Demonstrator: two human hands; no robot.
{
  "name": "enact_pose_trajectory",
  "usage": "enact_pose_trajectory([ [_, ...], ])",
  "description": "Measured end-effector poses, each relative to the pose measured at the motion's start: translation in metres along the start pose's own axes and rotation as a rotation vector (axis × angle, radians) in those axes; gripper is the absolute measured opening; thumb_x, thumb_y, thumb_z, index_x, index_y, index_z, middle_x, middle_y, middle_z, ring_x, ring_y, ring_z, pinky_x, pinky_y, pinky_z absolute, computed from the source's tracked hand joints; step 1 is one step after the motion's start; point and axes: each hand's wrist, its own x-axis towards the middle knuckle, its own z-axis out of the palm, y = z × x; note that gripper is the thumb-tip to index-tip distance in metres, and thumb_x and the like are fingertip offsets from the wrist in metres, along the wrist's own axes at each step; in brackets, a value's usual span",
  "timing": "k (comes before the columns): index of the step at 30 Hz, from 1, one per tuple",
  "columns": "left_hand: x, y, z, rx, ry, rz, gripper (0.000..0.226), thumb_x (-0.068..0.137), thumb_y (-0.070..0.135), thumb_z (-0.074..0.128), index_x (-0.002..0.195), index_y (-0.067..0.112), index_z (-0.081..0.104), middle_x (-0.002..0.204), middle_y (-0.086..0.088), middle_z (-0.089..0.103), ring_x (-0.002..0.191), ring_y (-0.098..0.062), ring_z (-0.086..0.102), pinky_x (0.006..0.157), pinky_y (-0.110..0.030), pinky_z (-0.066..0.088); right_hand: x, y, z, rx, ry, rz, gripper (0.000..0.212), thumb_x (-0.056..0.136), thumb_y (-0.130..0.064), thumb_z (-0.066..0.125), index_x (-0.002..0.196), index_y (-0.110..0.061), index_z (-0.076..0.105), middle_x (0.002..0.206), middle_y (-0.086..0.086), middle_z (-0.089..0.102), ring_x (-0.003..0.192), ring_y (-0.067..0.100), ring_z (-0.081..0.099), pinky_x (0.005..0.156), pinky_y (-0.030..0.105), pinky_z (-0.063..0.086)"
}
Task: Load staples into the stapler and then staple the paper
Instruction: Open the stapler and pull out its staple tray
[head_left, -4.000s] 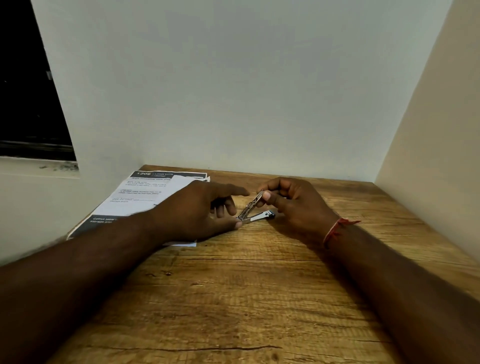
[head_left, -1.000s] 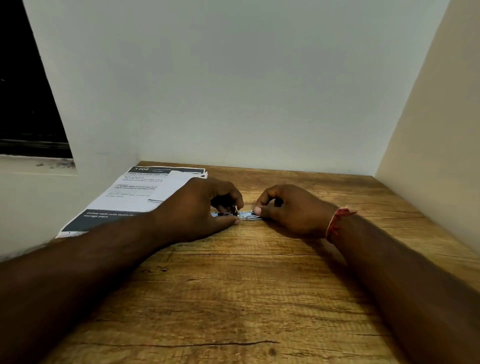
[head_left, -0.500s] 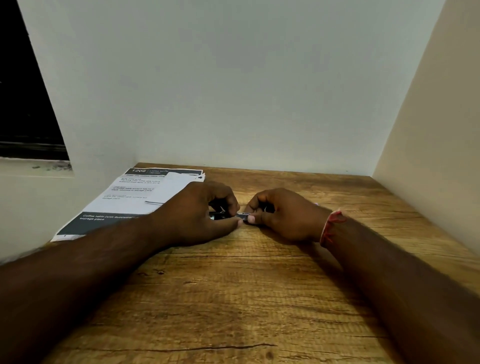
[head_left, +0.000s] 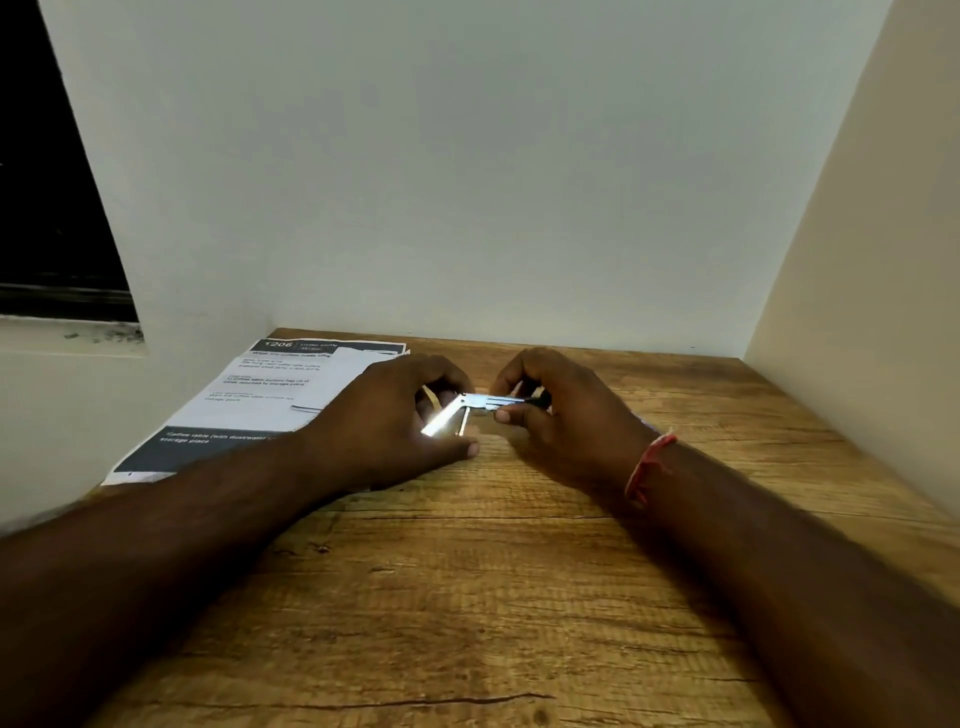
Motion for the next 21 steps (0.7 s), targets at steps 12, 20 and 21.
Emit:
enact_pose_trajectory([
  [12,0.0037,-0.0075,0.0004,-0.184,-0.152,-0.077,0.043,0.082,0.032,0.101,0.116,0.044,0.077,0.097,0.010,0.082,0.090,-0.017,0.079,0.075,-0.024,0.057,-0.0012,0.0011,-0.0038,0.134,-0.122,0.146,0.027,0.082,-0.025,0.098,0.098,-0.031,0.076,0.092,-0.007,0.077,0.080,0.003,0.073,0.068,0.014,0.055],
  [20,0.0035,-0.0090,0.0008,-0.195,-0.091,-0.052,0.041,0.090,0.027,0.094,0.121,0.044,0.073,0.096,0.003,0.079,0.076,-0.003,0.073,0.066,-0.009,0.052,-0.0012,-0.0030,-0.0055,0.112,-0.045,0.116,0.023,0.084,-0.026,0.095,0.099,-0.030,0.077,0.092,-0.010,0.078,0.085,0.007,0.073,0.074,0.023,0.060],
  [21,0.0035,-0.0090,0.0011,-0.186,-0.074,-0.042,0.041,0.090,0.025,0.094,0.120,0.044,0.073,0.096,0.005,0.078,0.078,0.000,0.073,0.068,-0.009,0.053,-0.0010,-0.0037,-0.0062,0.106,-0.012,0.095,0.023,0.084,-0.025,0.096,0.098,-0.030,0.078,0.093,-0.011,0.079,0.086,0.008,0.073,0.078,0.027,0.061],
])
